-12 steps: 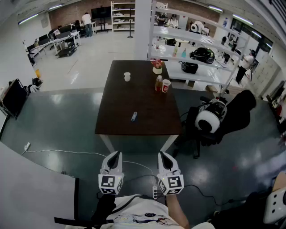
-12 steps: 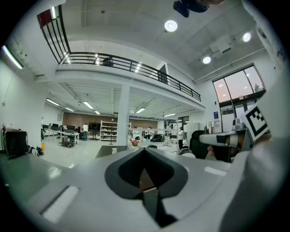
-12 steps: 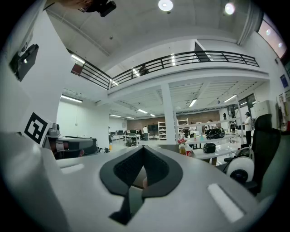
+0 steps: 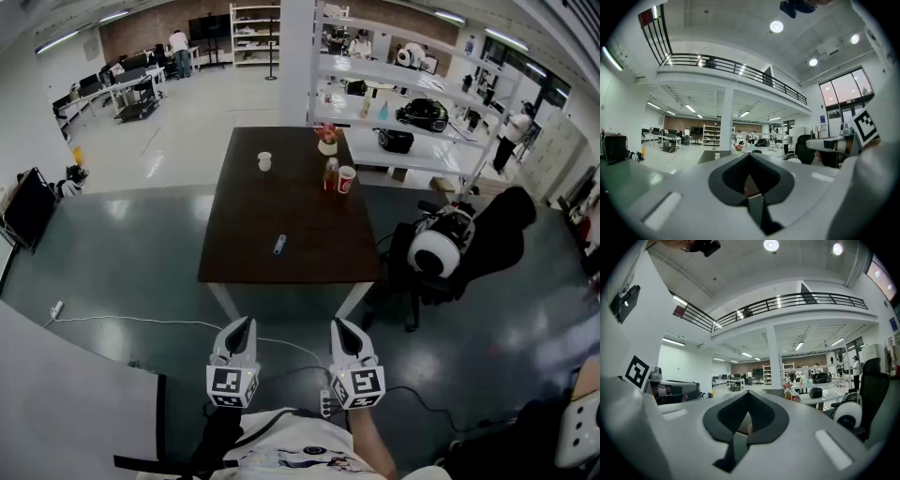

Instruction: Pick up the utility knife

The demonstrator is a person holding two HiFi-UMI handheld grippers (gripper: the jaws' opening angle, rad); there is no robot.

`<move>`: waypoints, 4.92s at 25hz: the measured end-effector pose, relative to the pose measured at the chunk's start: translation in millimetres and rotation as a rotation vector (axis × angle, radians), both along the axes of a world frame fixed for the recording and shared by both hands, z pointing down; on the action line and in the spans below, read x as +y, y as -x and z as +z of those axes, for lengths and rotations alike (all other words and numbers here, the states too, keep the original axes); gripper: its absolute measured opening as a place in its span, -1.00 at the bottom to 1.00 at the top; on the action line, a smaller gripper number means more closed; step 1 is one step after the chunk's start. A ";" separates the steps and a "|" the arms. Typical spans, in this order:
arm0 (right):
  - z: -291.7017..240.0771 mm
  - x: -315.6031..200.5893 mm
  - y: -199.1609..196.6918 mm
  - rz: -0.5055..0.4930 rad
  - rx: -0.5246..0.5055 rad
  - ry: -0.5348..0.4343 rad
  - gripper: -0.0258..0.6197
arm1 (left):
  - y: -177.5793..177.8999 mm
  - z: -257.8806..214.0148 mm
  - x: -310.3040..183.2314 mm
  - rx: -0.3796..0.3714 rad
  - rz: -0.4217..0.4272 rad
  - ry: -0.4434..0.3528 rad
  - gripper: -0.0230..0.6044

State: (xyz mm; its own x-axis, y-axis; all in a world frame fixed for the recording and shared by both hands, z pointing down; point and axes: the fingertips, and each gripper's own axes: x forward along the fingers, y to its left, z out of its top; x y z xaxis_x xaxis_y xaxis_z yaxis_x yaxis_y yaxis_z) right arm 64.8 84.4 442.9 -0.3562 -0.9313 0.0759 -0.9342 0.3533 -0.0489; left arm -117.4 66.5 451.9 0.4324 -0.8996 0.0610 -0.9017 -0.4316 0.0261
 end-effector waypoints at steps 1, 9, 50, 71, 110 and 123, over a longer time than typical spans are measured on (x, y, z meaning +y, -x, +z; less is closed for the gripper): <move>0.5 0.1 -0.9 -0.001 -0.002 0.000 -0.92 | -1.2 0.2 -0.2 0.000 0.001 0.000 -0.93; -0.4 1.9 -3.7 -0.010 -0.007 0.008 -0.92 | -1.8 -2.9 -1.3 -0.007 -0.003 0.001 -0.93; 2.0 -76.0 13.2 -0.080 -0.030 0.020 -0.92 | -12.4 17.8 -76.8 -0.010 -0.025 0.058 -0.93; 12.0 -154.5 26.0 -0.002 -0.008 0.078 -0.92 | -9.4 35.2 -165.2 0.001 0.073 0.134 -0.93; 27.0 -320.7 -10.6 -0.130 -0.053 0.098 -0.92 | -41.5 50.9 -315.3 -0.035 -0.028 0.208 -0.93; 69.5 -381.6 13.8 -0.076 -0.021 0.231 -0.92 | -17.2 145.0 -369.5 0.047 0.072 0.514 -0.93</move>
State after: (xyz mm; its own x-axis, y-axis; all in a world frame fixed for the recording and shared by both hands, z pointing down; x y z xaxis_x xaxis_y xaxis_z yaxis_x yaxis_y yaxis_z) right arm 51.0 -297.2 512.4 -0.4285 -0.8604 0.2759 -0.9032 0.3999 -0.1556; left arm -100.2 -303.0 596.8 0.5050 -0.7264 0.4662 -0.8629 -0.4132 0.2909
